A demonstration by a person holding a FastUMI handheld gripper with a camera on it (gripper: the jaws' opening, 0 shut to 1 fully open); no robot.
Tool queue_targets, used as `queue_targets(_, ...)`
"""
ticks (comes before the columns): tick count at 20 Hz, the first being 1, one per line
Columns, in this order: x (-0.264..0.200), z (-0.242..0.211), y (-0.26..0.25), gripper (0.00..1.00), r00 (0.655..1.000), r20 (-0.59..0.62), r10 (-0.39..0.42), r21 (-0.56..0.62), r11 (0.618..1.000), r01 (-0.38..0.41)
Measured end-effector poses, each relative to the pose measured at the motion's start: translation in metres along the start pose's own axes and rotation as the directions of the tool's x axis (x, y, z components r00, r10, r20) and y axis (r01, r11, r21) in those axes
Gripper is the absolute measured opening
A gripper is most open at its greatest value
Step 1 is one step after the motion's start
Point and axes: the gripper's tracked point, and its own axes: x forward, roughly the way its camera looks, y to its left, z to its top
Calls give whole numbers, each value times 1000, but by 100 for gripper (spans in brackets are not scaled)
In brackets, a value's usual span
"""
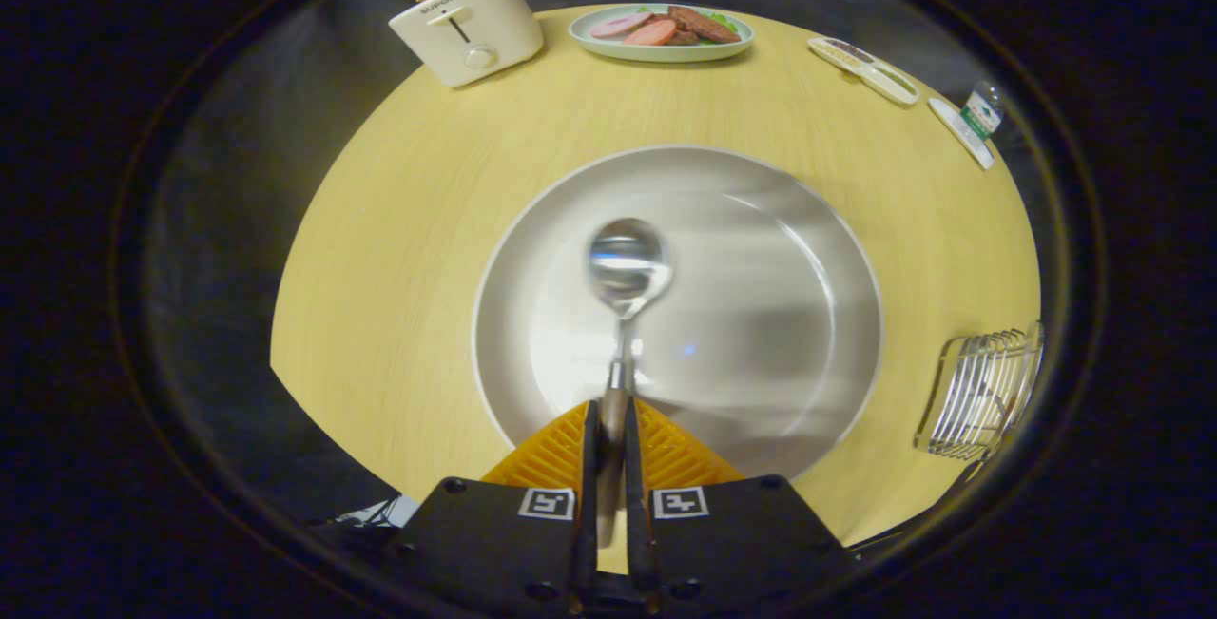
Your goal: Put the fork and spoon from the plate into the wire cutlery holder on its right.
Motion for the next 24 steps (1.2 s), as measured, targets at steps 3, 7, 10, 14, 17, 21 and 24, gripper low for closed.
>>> queue_targets(3,-6,-4,-13,10,999,-9,-36,-3,999,36)
queue_targets(7,-24,-4,-29,10,999,-13,-53,5,999,53)
queue_targets(10,-47,-10,-48,10,997,-20,-78,4,997,78)
queue_targets(14,-85,-20,-83,10,989,-48,-138,-2,990,138)
queue_targets(17,-115,-21,-116,10,982,-48,-182,45,982,185)
queue_targets(21,-154,-14,-153,10,980,1,-200,82,976,200)
queue_targets(24,-173,-24,-193,10,965,-35,-259,81,962,261)
